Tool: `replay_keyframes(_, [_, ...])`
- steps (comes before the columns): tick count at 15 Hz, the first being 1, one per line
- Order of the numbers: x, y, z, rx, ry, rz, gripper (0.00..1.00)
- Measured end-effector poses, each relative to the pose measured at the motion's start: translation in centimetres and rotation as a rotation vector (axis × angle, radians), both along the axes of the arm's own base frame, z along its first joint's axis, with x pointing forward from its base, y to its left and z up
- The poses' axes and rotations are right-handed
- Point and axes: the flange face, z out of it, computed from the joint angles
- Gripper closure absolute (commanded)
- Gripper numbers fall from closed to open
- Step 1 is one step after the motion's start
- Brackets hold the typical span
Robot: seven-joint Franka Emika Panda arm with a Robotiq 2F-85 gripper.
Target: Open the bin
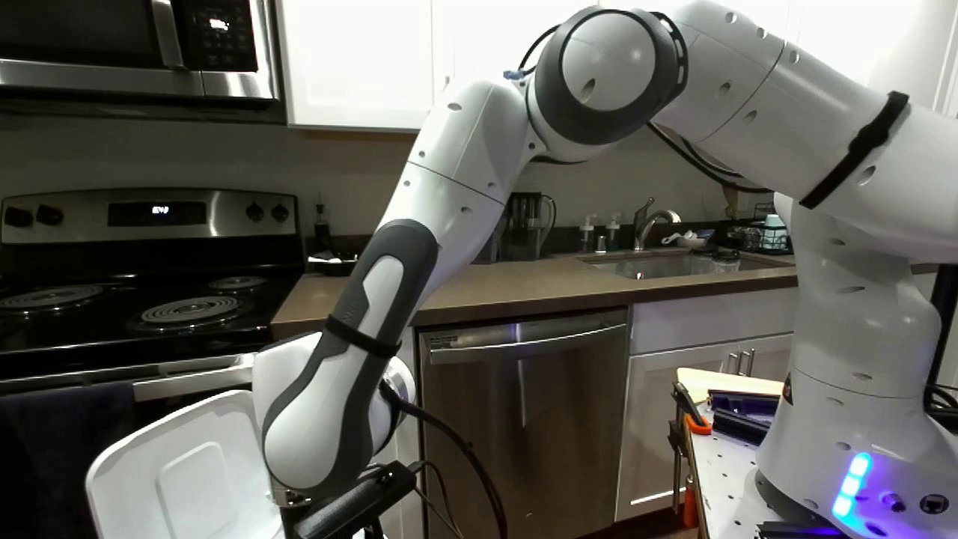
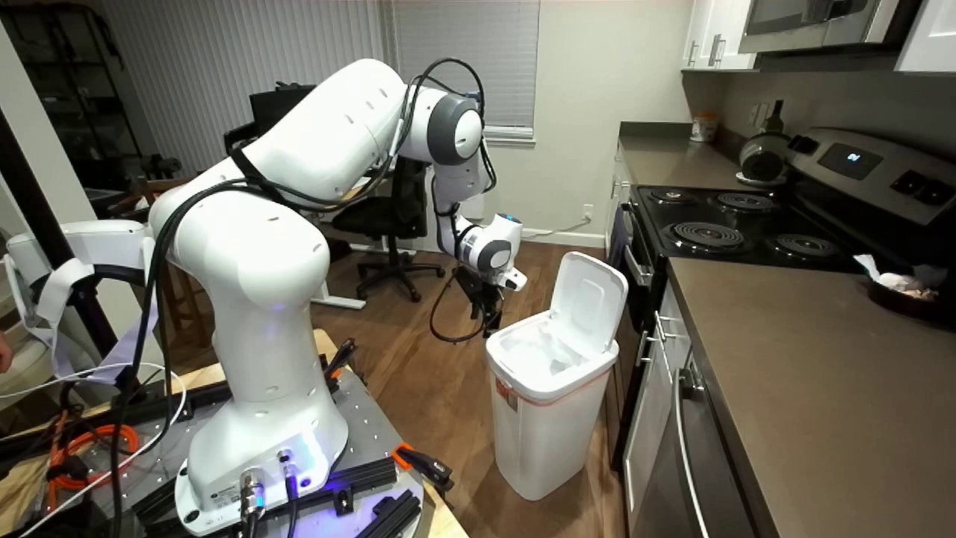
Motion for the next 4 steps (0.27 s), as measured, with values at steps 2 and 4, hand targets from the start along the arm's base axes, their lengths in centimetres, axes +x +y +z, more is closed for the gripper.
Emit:
replay_keyframes(2, [0.6,-0.5,0.9,0.000,-0.004,-0.007,0.00])
replay_keyframes(4, [1.6,-1.2,1.6,-0.007,0.002,-0.015,0.00])
